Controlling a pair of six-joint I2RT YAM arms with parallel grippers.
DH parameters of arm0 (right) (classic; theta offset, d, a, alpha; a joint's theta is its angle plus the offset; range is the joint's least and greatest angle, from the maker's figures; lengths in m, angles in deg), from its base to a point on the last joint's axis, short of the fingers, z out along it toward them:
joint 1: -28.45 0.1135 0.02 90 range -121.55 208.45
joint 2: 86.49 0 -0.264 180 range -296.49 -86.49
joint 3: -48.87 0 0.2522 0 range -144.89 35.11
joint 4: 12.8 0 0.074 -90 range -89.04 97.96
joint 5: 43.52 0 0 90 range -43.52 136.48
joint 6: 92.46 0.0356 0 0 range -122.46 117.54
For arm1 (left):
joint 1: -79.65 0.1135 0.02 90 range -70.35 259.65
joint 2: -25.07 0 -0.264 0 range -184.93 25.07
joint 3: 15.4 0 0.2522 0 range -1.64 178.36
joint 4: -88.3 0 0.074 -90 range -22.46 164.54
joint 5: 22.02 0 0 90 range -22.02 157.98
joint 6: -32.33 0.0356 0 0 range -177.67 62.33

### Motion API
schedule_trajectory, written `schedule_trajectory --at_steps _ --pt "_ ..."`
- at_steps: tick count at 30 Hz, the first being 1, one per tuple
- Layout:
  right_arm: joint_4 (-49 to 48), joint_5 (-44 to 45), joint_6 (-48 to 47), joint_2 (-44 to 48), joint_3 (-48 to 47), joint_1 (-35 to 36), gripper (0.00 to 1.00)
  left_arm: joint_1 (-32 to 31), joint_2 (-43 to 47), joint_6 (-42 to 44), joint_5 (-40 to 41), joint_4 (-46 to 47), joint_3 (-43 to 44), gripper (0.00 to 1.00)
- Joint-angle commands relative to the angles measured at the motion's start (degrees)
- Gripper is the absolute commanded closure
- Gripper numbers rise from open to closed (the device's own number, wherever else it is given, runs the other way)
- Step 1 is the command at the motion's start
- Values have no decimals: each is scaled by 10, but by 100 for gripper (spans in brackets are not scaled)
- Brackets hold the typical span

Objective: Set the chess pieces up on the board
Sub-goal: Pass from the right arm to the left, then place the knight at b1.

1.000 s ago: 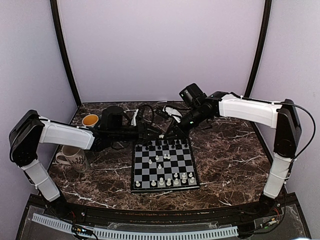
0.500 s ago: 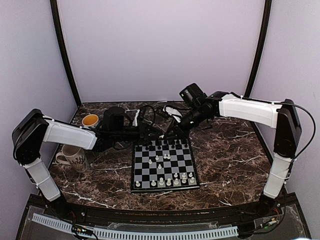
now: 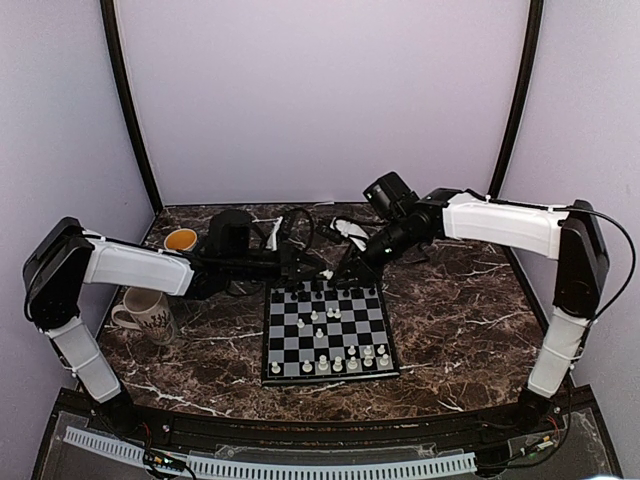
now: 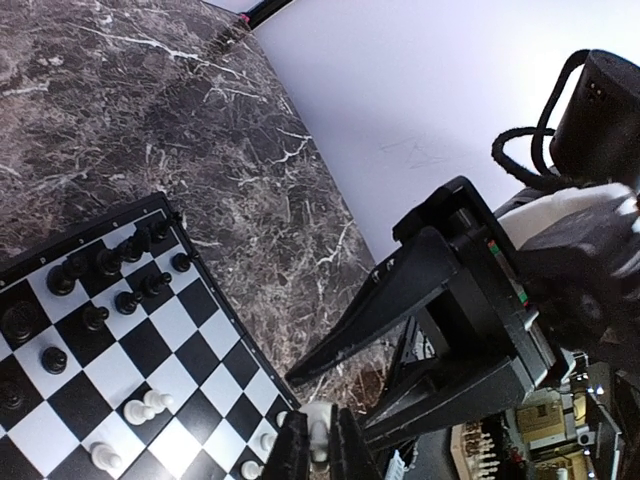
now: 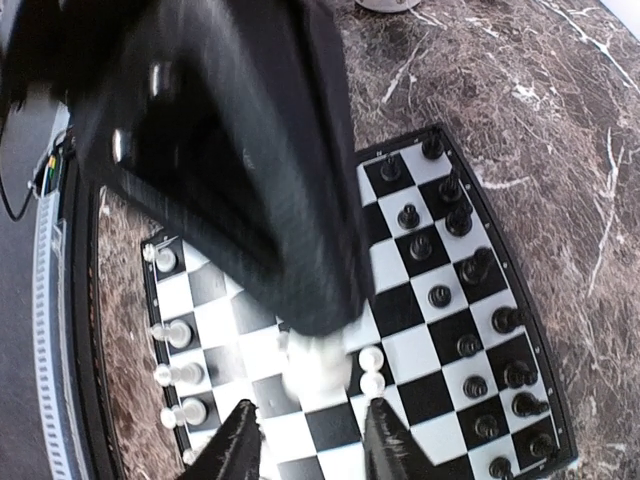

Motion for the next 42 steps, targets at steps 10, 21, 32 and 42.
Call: schedule_trajectory --at_steps 10,21,32,42 --pt "-114 -3 -18 156 224 -98 62 -60 173 421 200 -440 66 100" --pt "-124 21 -45 161 240 -98 62 -194 186 532 311 -547 20 100" --pt "-122 14 -52 154 243 -98 62 -207 126 535 307 -534 7 100" --pt "-116 11 -59 146 240 -98 62 -208 86 533 281 -508 -1 100"
